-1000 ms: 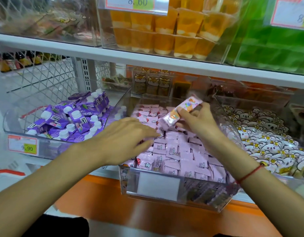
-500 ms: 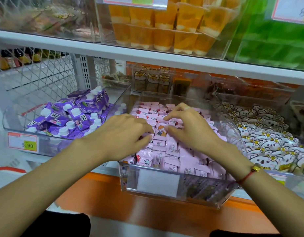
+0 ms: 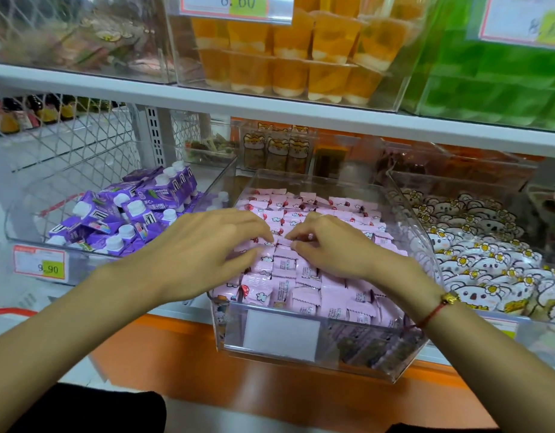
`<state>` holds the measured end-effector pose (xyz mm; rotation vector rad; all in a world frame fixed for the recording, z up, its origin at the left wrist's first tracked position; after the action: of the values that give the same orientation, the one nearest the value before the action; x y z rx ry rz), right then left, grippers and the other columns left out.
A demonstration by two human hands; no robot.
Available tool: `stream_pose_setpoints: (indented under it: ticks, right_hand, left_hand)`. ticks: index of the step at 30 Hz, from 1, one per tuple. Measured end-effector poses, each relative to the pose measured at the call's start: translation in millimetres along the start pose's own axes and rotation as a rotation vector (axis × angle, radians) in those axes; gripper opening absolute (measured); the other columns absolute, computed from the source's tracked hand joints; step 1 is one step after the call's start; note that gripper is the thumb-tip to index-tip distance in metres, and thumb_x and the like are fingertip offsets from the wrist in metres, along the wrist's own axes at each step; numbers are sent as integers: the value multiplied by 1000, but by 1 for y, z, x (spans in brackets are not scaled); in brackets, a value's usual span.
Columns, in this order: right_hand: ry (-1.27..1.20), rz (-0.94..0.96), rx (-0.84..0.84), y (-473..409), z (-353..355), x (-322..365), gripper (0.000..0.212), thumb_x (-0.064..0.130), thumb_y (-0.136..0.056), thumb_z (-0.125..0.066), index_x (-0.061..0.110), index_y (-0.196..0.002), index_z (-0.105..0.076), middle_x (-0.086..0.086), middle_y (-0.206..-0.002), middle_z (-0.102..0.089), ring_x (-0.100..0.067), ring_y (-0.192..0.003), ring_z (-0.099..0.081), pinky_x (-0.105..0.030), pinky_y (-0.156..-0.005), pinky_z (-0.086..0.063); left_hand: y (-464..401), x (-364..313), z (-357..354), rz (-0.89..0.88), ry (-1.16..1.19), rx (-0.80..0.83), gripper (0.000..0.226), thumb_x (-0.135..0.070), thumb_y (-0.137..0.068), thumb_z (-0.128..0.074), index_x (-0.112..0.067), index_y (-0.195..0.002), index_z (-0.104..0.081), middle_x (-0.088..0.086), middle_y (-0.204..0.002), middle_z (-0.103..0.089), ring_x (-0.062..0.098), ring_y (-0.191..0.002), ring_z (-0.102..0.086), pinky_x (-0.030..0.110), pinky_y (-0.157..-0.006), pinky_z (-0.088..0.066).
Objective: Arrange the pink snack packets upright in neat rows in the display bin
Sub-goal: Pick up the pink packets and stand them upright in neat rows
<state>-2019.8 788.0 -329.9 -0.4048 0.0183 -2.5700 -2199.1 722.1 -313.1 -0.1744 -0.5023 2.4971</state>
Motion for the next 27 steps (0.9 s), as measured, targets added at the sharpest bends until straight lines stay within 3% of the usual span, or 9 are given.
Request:
stream_pose_setpoints:
  ticks: [5, 8, 11, 14, 19, 24, 27]
  right_hand:
    - [32, 73, -222, 10, 5, 4, 25, 30, -94, -54, 24, -115, -64, 8, -101, -52, -7, -87, -46, -25, -70, -36]
    - [-29, 115, -334, 15, 16, 14, 11, 28, -89, -61, 27, -96, -68, 13, -93, -60, -5, -77, -50, -27, -68, -40]
    - [-34, 116, -212, 20, 11, 20, 23, 39, -86, -64, 24, -102, -69, 10, -89, -60, -4, -71, -49, -26, -67, -40]
    - [63, 85, -72, 22, 0, 21, 38, 46, -86, -62, 22, -115, -66, 3, -99, -57, -11, -80, -48, -26, -71, -37]
    - [39, 77, -79, 22, 6, 21, 27, 50, -82, -63, 30, -99, -72, 6, -82, -67, -13, -74, -55, -26, -64, -36]
    - [-88, 47, -79, 22, 10, 19, 19, 41, -88, -61, 30, -94, -74, 6, -77, -69, -7, -69, -57, -27, -65, -43]
    - [181, 128, -221, 24, 8, 26, 25, 41, -95, -49, 29, -100, -71, 6, -97, -62, -17, -84, -57, -34, -67, -46]
  left_hand:
    - [10, -9, 5, -61, -25, 40, 32, -49, -95, -41, -38, -118, -61, -23, -115, -64, 6, -101, -63, 26, -56, -47]
    - [9, -15, 5, -62, -75, 61, 35, -48, -97, -37, -40, -124, -58, -25, -129, -55, 5, -114, -57, 28, -68, -49]
    - [5, -17, -4, -52, -82, 133, 45, -44, -99, -20, -38, -137, -44, -22, -142, -43, 2, -128, -41, 20, -94, -34]
    - [2, -21, -4, -28, -69, 138, 45, -39, -100, -17, -33, -135, -45, -14, -136, -50, 6, -123, -45, 16, -88, -28]
    - [4, -18, 6, -10, 44, 148, 40, -41, -98, -28, -37, -130, -51, -19, -133, -52, 0, -120, -44, 4, -73, -16]
    - [6, -15, -5, 57, 87, 198, 46, -47, -97, -23, -35, -133, -48, -16, -138, -48, 3, -126, -40, 14, -95, -23]
    - [4, -20, -5, 44, 58, 217, 42, -44, -98, -24, -36, -128, -51, -17, -134, -49, 2, -124, -41, 15, -96, -22]
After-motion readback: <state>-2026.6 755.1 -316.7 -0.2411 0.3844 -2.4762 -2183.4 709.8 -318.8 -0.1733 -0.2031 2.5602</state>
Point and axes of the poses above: each hand's wrist, its own y-axis away from the middle knuckle, its own z-axis out of the back of the hand, x = y × z, the point moved 3 cm from there along -y, towards the middle knuckle
